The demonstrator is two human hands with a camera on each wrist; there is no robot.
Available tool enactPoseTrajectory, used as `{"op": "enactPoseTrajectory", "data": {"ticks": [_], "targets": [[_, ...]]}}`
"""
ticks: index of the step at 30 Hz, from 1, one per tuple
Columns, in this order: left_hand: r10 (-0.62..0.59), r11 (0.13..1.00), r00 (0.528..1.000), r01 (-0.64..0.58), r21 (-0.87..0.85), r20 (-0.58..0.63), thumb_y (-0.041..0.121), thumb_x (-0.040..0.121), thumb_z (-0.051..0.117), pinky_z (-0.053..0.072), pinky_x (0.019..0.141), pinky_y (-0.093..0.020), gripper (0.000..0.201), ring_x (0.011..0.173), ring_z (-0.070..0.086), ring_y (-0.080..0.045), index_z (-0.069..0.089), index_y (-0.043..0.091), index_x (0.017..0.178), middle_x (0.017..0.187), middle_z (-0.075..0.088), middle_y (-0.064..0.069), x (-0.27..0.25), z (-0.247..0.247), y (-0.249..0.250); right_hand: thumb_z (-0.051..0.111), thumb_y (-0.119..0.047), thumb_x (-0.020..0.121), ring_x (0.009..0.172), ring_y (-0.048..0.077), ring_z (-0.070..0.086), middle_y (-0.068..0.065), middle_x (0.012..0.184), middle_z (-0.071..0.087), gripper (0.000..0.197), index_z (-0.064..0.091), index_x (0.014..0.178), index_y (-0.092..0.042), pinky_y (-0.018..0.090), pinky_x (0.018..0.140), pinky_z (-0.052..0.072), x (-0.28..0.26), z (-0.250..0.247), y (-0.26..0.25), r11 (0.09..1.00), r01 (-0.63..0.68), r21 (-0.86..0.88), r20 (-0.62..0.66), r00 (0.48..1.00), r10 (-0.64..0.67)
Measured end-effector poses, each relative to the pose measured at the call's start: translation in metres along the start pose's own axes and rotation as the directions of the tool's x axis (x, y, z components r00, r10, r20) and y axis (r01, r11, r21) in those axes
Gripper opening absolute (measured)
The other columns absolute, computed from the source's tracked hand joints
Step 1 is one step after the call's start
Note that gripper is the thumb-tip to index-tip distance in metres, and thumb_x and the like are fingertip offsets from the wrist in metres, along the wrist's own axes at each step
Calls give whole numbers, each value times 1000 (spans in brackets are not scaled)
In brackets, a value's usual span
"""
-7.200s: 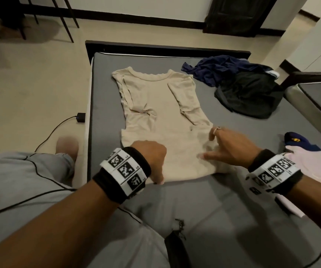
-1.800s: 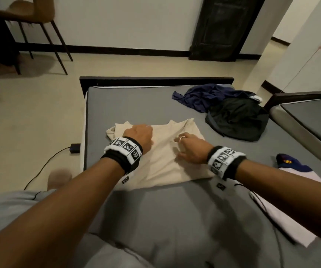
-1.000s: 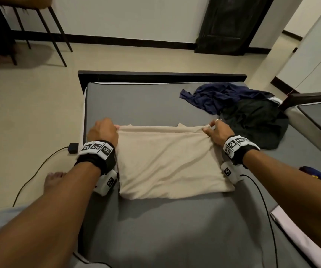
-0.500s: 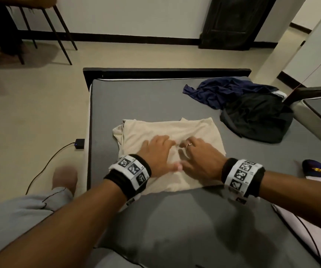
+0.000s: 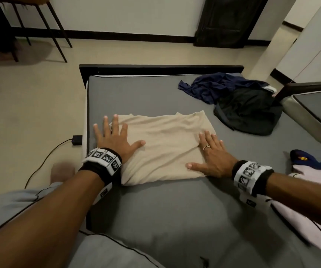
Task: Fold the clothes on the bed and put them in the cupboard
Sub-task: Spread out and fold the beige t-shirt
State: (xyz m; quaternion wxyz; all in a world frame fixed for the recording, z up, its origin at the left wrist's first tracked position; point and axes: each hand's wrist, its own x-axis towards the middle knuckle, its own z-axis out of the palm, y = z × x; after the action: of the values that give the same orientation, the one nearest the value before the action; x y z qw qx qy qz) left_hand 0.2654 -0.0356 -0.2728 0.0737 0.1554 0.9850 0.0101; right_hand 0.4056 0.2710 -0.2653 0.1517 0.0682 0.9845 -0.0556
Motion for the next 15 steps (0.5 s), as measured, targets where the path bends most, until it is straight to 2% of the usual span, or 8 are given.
{"op": "enactPoseTrajectory", "data": {"ticks": [2,3,5,7,9,12,15], "targets": [[135,991,981,-137,-1,-142,91,73,-1,-7,116,-63,110,150,-13,-38,7,21,158,165,-14,-9,-3,-6,13,34,-90,79,150,28,-24,7,162,-31,118,-23,156,-21,44,122,-8,-17,5,-14,994,101,-31,-109,989,-104],[231,972,961,-235,-8,-155,90,74,1,-6,117,-62,108,150,-14,-36,4,22,158,165,-16,-8,-7,-7,23,32,-87,83,150,27,-26,6,161,-31,112,-23,156,-22,42,122,-8,-26,10,-21,987,156,-35,-124,979,-159],[411,908,909,-415,-52,-72,90,72,6,-5,119,-59,108,150,-19,-30,0,26,159,164,-22,-3,-18,-2,47,24,-83,88,151,27,-23,4,162,-30,101,-19,157,-23,45,124,-4,-38,24,-32,975,217,-54,-74,972,-221],[513,858,854,-509,-66,80,90,76,17,-4,119,-59,104,151,-18,-28,-3,30,158,163,-23,1,-28,11,63,12,-82,87,153,28,-18,5,164,-25,96,-13,159,-24,51,125,2,-41,34,-35,968,213,-133,4,977,-215],[502,861,844,-509,-15,189,89,79,22,-8,117,-61,100,151,-19,-28,-4,34,158,164,-20,3,-31,24,67,7,-85,83,153,27,-15,5,165,-22,98,-9,159,-26,52,124,2,-39,33,-29,970,190,-154,42,982,-185],[391,919,900,-392,-35,193,92,77,16,-14,115,-61,94,150,-21,-27,-1,43,156,164,-17,11,-25,27,57,8,-91,76,153,26,-18,1,164,-25,101,-10,159,-35,55,123,1,-42,29,-17,985,133,-112,52,990,-127],[220,974,958,-207,-88,183,89,80,13,-10,115,-63,86,150,-22,-28,-1,47,154,164,-18,13,-17,24,38,14,-96,72,153,27,-16,-2,165,-23,105,-8,158,-40,55,123,4,-47,29,-3,999,-1,-45,43,999,3]]}}
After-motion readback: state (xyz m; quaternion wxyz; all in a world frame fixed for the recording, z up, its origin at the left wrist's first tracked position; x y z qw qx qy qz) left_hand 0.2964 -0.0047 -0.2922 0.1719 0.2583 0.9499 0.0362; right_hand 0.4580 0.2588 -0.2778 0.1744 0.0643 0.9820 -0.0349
